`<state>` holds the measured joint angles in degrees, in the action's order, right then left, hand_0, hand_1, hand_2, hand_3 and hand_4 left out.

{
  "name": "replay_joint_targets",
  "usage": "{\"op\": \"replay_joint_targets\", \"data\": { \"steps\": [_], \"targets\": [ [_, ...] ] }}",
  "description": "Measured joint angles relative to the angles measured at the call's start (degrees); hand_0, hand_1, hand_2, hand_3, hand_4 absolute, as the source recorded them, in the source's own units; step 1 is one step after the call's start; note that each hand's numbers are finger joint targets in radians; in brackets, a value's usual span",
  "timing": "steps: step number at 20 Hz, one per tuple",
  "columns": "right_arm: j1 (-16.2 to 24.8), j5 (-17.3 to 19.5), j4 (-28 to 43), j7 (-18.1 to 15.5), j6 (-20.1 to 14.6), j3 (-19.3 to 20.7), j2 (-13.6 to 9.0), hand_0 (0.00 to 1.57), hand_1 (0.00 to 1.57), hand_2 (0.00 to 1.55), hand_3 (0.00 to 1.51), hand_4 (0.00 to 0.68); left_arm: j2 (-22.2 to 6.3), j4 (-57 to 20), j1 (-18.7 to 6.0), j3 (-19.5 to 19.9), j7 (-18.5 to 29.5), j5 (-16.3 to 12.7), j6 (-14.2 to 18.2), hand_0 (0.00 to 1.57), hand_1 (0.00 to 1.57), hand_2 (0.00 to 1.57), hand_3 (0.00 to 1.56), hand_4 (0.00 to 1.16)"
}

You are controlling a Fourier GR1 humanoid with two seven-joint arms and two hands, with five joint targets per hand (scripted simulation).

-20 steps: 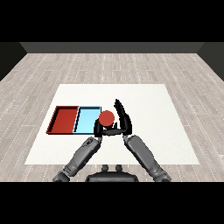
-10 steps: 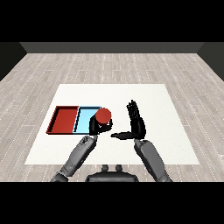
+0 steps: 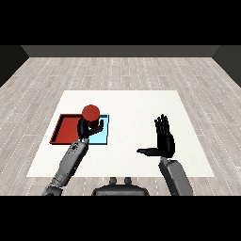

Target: Pick the red can and put it in the red box

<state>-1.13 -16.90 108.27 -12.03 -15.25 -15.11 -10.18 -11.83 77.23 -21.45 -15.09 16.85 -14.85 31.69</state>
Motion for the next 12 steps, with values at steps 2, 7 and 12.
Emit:
{"op": "replay_joint_targets", "data": {
  "steps": [2, 7, 12],
  "targets": [
    [2.0, -0.7, 0.8, 0.1, 0.5, 1.4, -0.9, 0.00, 0.00, 0.00, 0.00, 0.000, -3.0, -0.8, -0.1, 2.1, -0.9, 0.5, -0.6, 1.57, 1.57, 1.57, 1.49, 1.11],
    [4.7, -2.2, -0.9, -1.4, 2.1, 4.0, -1.4, 0.00, 0.00, 0.00, 0.00, 0.000, -10.3, -5.8, -0.7, 5.4, -4.3, 3.0, -1.9, 1.57, 1.57, 1.54, 1.47, 1.11],
    [4.4, -3.6, -4.0, -2.6, 4.0, 6.0, -1.7, 0.00, 0.00, 0.00, 0.00, 0.000, -16.4, -17.9, -2.8, 7.7, -7.8, 5.0, -4.7, 1.57, 1.57, 1.56, 1.48, 1.05]
  ]
}}
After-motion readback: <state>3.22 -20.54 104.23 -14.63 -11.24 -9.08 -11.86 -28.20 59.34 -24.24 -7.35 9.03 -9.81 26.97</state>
